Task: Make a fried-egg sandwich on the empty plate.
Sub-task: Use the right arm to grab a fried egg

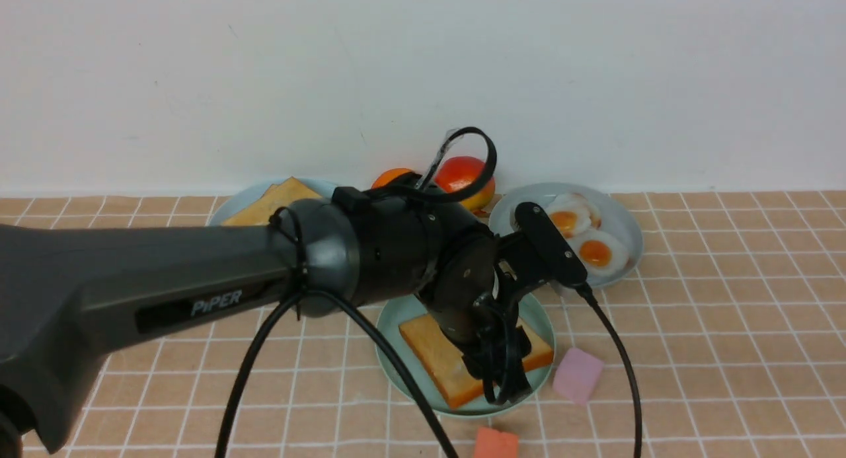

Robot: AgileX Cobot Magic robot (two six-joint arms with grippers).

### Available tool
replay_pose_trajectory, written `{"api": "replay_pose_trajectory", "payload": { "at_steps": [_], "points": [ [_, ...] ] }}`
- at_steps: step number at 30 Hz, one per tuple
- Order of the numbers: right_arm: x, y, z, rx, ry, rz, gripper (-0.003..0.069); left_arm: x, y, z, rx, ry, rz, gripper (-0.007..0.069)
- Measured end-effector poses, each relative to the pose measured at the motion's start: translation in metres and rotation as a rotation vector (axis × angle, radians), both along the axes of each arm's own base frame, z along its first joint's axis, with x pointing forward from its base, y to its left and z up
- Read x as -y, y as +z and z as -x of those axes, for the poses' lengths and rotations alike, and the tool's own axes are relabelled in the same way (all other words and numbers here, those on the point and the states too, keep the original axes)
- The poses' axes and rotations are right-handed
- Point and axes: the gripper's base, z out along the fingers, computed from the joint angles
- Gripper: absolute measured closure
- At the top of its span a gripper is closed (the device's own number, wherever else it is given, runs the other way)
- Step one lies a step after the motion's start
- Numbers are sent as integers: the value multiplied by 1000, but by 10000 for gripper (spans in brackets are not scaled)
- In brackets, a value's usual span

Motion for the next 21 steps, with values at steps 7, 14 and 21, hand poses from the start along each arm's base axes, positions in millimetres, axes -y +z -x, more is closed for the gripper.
{"api": "replay_pose_trajectory", "payload": {
  "at_steps": [7,14,21],
  "points": [
    [-1,1,-5,-7,-20,-24,360,-5,32,16,-15,26,28,226],
    [-25,-14,-81,-153,-68,-14,358,-51,177,82,37,222,433,597],
    [-52,-36,-175,-236,-105,19,356,-126,199,146,80,263,578,638]
  ]
}}
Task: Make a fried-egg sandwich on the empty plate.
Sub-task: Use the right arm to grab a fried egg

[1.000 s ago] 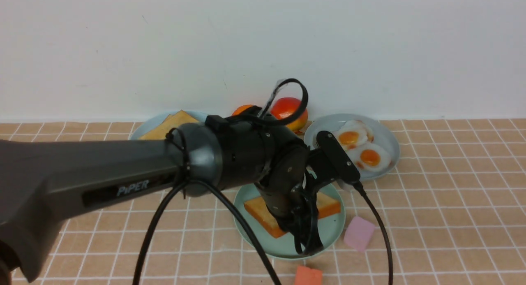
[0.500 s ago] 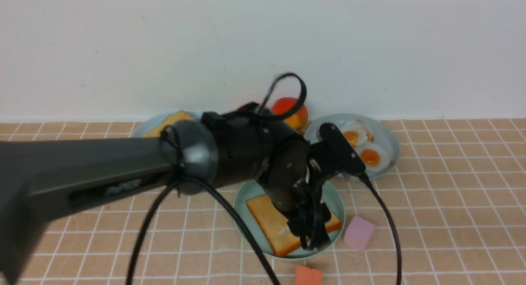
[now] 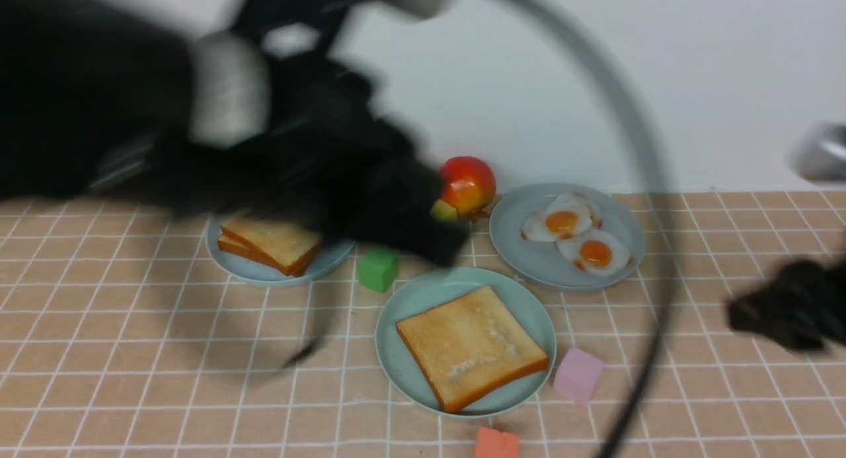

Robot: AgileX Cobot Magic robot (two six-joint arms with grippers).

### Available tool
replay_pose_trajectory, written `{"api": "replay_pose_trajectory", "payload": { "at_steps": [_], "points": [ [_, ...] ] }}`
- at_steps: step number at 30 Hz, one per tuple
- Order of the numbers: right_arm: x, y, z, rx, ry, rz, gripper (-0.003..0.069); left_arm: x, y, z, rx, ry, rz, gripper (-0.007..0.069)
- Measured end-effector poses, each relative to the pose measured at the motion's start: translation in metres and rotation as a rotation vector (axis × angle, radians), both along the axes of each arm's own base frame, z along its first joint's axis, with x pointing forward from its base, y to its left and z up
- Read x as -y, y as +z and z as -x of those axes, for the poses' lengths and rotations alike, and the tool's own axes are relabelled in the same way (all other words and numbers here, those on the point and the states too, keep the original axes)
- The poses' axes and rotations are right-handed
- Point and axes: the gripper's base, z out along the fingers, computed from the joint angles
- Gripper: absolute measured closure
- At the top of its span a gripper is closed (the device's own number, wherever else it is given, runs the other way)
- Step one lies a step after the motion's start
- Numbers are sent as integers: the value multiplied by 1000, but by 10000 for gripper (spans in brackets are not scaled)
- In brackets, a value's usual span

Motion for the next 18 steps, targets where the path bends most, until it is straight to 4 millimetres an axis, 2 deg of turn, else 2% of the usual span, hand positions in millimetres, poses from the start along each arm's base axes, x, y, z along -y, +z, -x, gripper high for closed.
{"api": "replay_pose_trajectory", "payload": {
  "at_steps": [2,4,6,7,8,10,13,14,15,16,18],
  "points": [
    [-9,-4,-28,-18,-4,6,356,-19,-10,16,4,12,33,638],
    [-14,-8,-44,-33,-5,11,356,-31,-18,26,5,22,54,638],
    [-17,-15,-69,-55,-20,21,356,-47,-31,40,19,37,98,638],
    [-18,-25,-94,-78,-42,25,356,-64,-41,54,35,53,157,638],
    [-16,-26,-104,-79,-56,22,356,-68,-47,57,43,58,179,638],
    [-11,-41,-134,-116,-102,6,356,-83,-55,70,74,69,257,638],
    [-6,-62,-171,-152,-144,-43,356,-97,-59,82,126,75,333,638],
    [-7,-67,-182,-156,-148,-64,356,-100,-60,83,135,77,338,638],
    [-6,-70,-183,-165,-151,-62,356,-100,-61,84,136,78,341,638],
    [-6,-85,-201,-188,-164,-99,356,-103,-62,85,147,80,342,638],
    [-3,-98,-217,-209,-188,-138,356,-103,-62,86,151,82,341,638]
  ]
}}
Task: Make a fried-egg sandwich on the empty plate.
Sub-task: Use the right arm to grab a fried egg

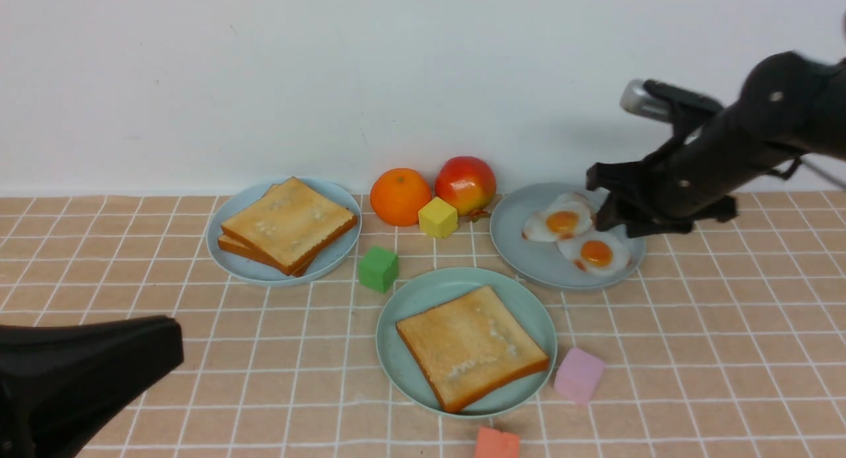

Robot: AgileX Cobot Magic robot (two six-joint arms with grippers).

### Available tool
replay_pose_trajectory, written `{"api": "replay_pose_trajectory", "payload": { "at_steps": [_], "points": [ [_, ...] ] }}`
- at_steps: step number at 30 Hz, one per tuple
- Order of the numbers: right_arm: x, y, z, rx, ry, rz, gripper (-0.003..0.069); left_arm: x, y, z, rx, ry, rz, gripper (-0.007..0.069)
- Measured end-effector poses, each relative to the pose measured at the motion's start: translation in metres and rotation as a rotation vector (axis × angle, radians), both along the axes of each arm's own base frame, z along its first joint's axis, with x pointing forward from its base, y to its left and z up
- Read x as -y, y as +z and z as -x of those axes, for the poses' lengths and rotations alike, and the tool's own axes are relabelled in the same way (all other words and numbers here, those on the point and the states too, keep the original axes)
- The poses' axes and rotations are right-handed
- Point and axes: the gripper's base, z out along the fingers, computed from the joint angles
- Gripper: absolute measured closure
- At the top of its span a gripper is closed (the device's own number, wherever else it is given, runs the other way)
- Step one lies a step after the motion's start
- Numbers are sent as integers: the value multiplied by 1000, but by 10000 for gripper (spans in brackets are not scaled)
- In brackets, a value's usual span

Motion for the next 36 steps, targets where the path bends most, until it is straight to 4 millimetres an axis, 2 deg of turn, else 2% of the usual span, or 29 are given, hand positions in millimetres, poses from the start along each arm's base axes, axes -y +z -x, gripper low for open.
{"api": "replay_pose_trajectory", "payload": {
  "at_steps": [4,9,23,36],
  "points": [
    [8,-21,-27,-4,-60,-62,356,0,0,0,1,0,4,638],
    [13,-31,-41,24,-114,-102,356,0,0,0,1,0,7,638],
    [12,-47,-52,52,-178,-149,356,0,0,0,1,0,7,638],
    [9,-61,-55,47,-160,-174,356,0,0,0,1,0,8,638]
  ]
}}
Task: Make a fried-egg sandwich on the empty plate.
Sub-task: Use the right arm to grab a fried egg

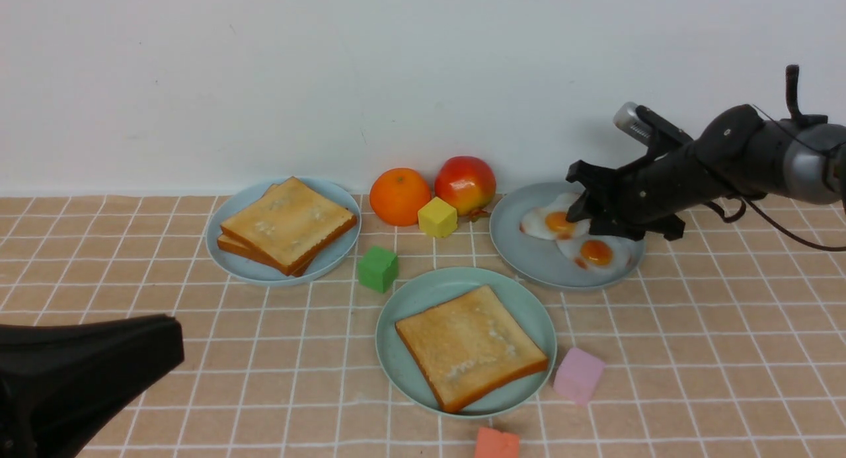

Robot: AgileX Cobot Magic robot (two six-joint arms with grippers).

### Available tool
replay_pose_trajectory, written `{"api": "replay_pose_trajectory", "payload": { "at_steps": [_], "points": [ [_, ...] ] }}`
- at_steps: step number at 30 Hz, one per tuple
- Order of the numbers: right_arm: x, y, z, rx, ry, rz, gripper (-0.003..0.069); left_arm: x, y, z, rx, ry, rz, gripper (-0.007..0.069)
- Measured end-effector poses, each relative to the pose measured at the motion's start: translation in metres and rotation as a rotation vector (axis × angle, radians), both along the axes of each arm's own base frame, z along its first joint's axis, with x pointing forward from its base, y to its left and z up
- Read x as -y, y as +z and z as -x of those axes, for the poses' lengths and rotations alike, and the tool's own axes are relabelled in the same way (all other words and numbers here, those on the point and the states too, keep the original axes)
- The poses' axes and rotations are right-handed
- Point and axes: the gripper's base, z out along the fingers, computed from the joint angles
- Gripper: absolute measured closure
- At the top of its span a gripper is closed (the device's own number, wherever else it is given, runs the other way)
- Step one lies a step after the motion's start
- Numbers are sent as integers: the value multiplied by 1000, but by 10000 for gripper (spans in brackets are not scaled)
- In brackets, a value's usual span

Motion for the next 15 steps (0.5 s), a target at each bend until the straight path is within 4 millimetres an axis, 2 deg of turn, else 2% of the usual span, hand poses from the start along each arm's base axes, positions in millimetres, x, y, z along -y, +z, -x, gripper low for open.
{"api": "replay_pose_trajectory", "payload": {
  "at_steps": [15],
  "points": [
    [0,2,1,4,11,14,355,0,0,0,0,0,0,638]
  ]
}}
